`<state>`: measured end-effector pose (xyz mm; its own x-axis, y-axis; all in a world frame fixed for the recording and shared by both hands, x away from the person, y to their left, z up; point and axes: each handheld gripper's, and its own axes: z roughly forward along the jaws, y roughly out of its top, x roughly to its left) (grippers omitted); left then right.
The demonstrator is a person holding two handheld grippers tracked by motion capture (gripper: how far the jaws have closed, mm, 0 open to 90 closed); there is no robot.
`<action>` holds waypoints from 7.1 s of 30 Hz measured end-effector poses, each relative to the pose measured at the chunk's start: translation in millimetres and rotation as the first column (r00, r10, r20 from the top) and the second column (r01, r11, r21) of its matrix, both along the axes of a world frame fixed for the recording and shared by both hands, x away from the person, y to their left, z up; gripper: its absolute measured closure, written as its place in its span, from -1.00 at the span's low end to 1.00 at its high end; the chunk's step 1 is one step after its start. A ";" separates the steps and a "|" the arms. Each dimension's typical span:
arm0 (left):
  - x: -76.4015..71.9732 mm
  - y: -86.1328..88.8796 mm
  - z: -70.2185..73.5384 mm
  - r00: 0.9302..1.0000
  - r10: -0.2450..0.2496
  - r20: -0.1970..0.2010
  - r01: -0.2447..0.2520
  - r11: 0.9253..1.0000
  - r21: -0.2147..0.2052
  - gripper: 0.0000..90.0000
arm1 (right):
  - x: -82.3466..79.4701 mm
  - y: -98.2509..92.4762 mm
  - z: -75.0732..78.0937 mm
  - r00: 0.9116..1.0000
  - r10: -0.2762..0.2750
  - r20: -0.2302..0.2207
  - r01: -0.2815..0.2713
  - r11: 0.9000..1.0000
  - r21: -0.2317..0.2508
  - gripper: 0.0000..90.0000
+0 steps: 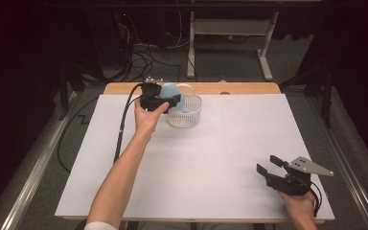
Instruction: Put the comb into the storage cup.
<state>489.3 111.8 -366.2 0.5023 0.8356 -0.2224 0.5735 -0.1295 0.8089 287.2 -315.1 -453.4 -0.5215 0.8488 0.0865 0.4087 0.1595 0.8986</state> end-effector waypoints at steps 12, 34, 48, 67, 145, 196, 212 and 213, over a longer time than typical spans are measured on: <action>-2.4 1.9 3.5 1.000 0.012 0.017 -0.012 1.000 0.002 -0.46 | -0.5 0.1 0.7 1.000 0.000 0.007 0.000 1.000 -0.001 -0.24; -6.1 8.6 8.6 0.999 0.027 0.023 -0.027 0.999 0.026 -0.56 | -0.5 0.0 0.7 1.000 0.001 0.009 -0.001 1.000 -0.002 -0.24; -7.7 15.8 12.5 0.999 0.044 0.018 -0.045 0.999 0.028 -0.59 | -0.6 0.1 0.8 1.000 -0.002 0.008 0.002 1.000 -0.001 -0.24; -12.0 22.7 12.7 0.999 0.027 0.022 -0.028 0.999 0.031 -0.58 | -0.6 0.2 0.8 1.000 0.005 0.008 -0.005 1.000 0.003 -0.24; -49.8 53.2 13.5 0.994 0.029 0.102 -0.036 0.997 0.072 -0.56 | -1.7 0.2 1.8 1.000 -0.003 0.020 0.003 1.000 0.012 -0.25; -74.4 75.8 7.9 0.990 0.031 0.136 -0.040 0.997 0.064 -0.54 | -1.0 -1.9 1.5 1.000 -0.016 0.016 0.015 1.000 0.020 -0.25; -87.6 85.9 2.6 0.988 0.031 0.149 -0.039 0.998 0.056 -0.54 | -0.8 -1.9 1.3 1.000 -0.018 0.015 0.018 1.000 0.018 -0.25; -88.5 86.2 2.6 0.988 0.030 0.151 -0.039 0.998 0.059 -0.54 | -0.7 -1.9 1.3 1.000 -0.019 0.016 0.018 1.000 0.018 -0.25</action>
